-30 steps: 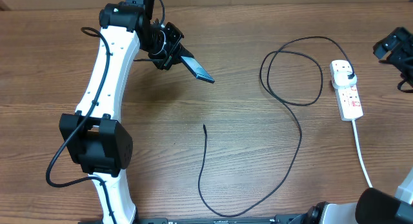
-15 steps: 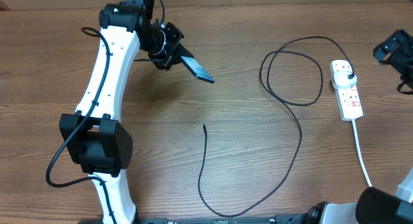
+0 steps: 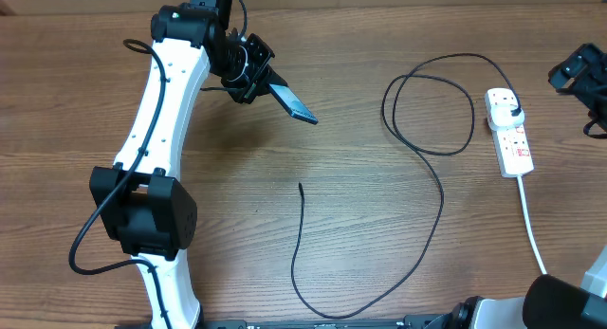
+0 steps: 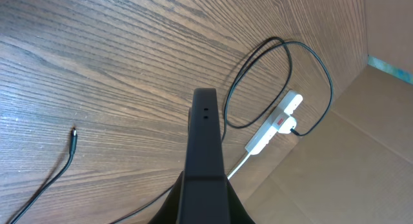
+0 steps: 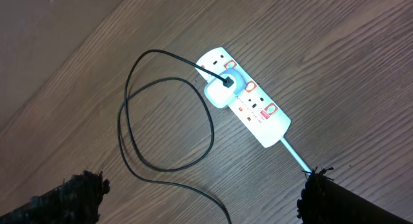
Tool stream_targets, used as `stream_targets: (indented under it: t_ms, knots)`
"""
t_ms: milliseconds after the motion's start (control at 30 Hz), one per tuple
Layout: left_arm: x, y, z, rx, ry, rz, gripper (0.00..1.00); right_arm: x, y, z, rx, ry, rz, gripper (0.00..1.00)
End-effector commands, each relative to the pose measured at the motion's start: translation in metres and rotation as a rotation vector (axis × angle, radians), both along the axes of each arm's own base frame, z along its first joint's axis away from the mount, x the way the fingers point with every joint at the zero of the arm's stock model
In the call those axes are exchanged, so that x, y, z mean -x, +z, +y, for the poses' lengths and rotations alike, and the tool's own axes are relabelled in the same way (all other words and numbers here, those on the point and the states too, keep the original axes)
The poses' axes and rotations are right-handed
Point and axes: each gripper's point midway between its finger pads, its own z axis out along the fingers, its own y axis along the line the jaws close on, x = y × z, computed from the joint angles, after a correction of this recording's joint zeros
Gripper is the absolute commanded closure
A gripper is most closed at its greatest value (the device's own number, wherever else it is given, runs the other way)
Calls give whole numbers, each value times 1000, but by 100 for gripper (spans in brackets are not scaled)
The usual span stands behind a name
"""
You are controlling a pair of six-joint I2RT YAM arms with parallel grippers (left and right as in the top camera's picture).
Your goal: Plug charger to phone and switch on socket
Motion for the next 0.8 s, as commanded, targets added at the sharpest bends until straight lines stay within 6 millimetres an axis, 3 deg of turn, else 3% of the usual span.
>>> stream_targets:
  t_ms: [0,333,433,767]
  knots:
    - [1,13,-3,11,-19,-41,96,-1,4,-2,11,-6,-10,0]
    - [1,13,-3,11,-22,-44,96,-1,4,-2,24,13,-9,0]
    - [1,14,-3,12,-22,-43,96,-13,-2,-8,34,24,-13,0]
    - [1,14,-3,12,-22,-44,96,-55,-110,-21,-86,76,226,0]
